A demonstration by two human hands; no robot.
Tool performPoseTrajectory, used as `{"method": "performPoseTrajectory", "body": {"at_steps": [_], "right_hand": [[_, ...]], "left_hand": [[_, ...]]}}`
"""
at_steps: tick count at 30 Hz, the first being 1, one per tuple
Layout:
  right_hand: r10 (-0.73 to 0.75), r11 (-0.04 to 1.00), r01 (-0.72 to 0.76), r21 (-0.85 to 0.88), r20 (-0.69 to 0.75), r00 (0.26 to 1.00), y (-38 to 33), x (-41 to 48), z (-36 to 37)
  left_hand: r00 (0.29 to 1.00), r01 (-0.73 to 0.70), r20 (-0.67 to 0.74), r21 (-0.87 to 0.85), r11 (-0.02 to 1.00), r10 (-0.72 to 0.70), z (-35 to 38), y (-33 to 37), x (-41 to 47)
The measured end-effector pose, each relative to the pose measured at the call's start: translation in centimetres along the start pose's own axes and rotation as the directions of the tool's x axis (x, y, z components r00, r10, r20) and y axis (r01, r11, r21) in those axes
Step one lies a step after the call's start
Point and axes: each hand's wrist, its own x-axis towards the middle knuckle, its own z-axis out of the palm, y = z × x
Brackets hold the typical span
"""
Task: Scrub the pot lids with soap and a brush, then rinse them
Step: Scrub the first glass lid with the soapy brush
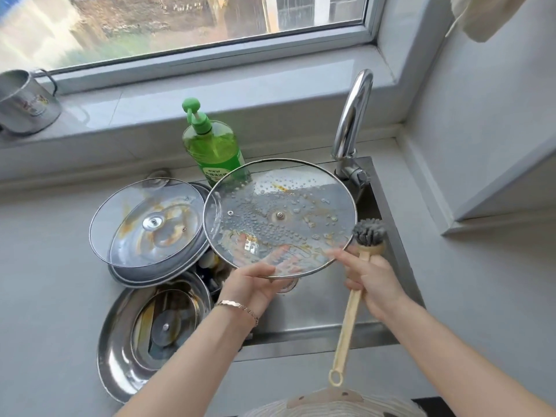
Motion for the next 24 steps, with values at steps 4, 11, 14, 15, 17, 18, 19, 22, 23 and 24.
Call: {"method": "performPoseTrajectory", "body": {"at_steps": [4,11,14,15,17,18,19,22,23,24], "right_hand": [[-0.181,0.792,0.107,-0.601,-0.063,0.982,-2.5,-0.5,-2.0],[-0.186,-0.024,0.44,-0.897,0.437,0.88,-2.5,-3.9,3.9],[-0.163,0.221,0.406,-0.887,0.377,0.912,-3.5,-1.0,3.5],[-0.227,0.298,0.339,-0.893,0.278,0.933,-4.2,0.6,2.7],[-0.31,0.344,0.257,-0.903,0.15,0.939,-4.7,2.0,2.0],[-0.302,0.334,0.291,-0.897,0.19,0.934,-4.3,1.7,2.3],[-0.275,0.335,0.371,-0.866,0.287,0.918,-3.9,0.7,3.1],[-0.169,0.41,0.469,-0.782,0.44,0.882,-2.9,-1.2,3.4],[-0.185,0.414,0.423,-0.806,0.38,0.906,-3.1,-0.1,2.6],[-0.226,0.428,0.337,-0.839,0.261,0.938,-3.5,1.2,1.7]], "left_hand": [[0.998,-0.061,-0.009,0.076,0.995,0.062,-0.5,1.3,-1.4],[0.985,-0.164,0.107,0.319,0.934,0.136,-0.5,1.1,-3.0],[0.983,-0.139,0.165,0.366,0.92,0.083,-0.6,1.4,-3.6],[0.983,-0.125,0.169,0.362,0.924,0.067,-0.6,1.5,-3.7],[0.985,-0.122,0.162,0.37,0.921,0.065,-0.2,1.4,-3.8],[0.986,-0.125,0.152,0.387,0.914,0.07,-0.1,1.3,-3.7],[0.986,-0.128,0.147,0.403,0.906,0.074,0.0,1.2,-3.6],[0.983,-0.132,0.169,0.414,0.901,0.067,-0.4,1.2,-3.3],[0.984,-0.122,0.17,0.41,0.904,0.056,-0.6,1.3,-3.4],[0.985,-0.113,0.166,0.411,0.905,0.047,-0.7,1.3,-3.5]]}}
